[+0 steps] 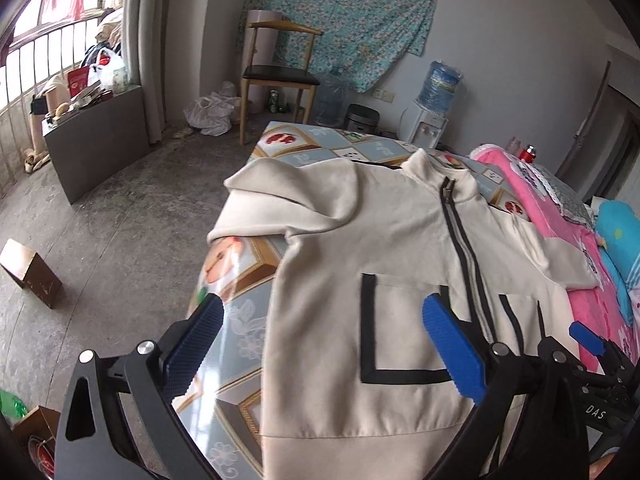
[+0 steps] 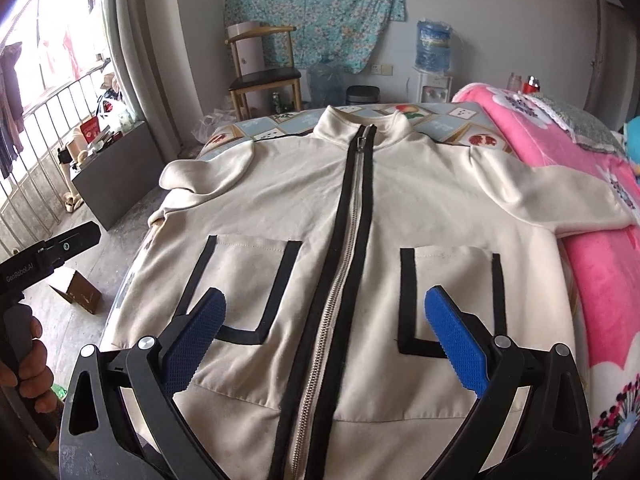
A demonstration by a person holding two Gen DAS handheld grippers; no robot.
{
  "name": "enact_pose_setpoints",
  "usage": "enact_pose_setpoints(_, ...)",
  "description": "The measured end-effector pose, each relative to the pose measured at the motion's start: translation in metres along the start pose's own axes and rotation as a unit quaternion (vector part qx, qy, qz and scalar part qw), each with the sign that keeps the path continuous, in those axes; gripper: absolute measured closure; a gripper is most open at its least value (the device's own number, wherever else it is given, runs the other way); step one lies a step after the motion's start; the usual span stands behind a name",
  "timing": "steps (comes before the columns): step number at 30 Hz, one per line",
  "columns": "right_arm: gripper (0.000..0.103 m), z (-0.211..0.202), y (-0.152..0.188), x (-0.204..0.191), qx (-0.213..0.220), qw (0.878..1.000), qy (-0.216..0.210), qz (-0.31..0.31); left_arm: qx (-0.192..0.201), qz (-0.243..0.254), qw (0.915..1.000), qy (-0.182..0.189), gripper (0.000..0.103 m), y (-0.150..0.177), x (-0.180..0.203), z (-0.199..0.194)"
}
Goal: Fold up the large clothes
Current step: 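Move both grippers forward over the jacket body toward the sleeves, then grasp the sleeve nearest the left gripper, fold it across the body, release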
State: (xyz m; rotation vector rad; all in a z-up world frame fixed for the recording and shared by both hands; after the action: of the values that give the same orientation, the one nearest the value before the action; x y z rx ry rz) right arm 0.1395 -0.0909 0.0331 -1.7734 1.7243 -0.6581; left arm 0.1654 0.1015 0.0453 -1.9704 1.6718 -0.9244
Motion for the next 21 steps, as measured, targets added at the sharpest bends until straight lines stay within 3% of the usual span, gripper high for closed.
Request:
enact_pose_setpoints(8, 0.007, 0.013, -0.002, -0.022, -0.017, 1.0, -0.014, -0.017, 0.002, -0.041, 0.9966, -0.071, 0.005, -0.003, -0.066, -0.003)
enact_pose_setpoints(11, 0.007, 0.017, 0.0, -0.027, -0.022, 0.999, -0.014, -0.024, -0.008, -0.085, 0.9923, -0.09, 0.005, -0.005, -0.101, 0.001)
enact_pose_setpoints(17, 0.007, 0.03, 0.002, -0.034, -0.04, 0.999, -0.011, -0.035, -0.042, -0.164, 0.9815, -0.09, 0.005, -0.012, -0.169, 0.023)
enact_pose_setpoints(21, 0.007, 0.037, 0.002, -0.038, -0.049, 0.998, -0.005, -0.043, -0.065, -0.215, 0.9728, -0.058, 0.005, -0.018, -0.198, 0.052)
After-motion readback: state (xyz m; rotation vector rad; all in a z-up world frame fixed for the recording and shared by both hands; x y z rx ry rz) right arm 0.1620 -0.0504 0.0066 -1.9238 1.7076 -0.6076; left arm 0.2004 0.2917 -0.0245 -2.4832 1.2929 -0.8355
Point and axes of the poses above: each gripper's, at about its wrist camera, not at the fingertips, and z roughly the way its jaws point, x to its right, y to its underside, the point moved 1 cm from there along z, roughly the way its jaws point, and after that the axes turned 2 degrees about -z, right-handed, at the moved point
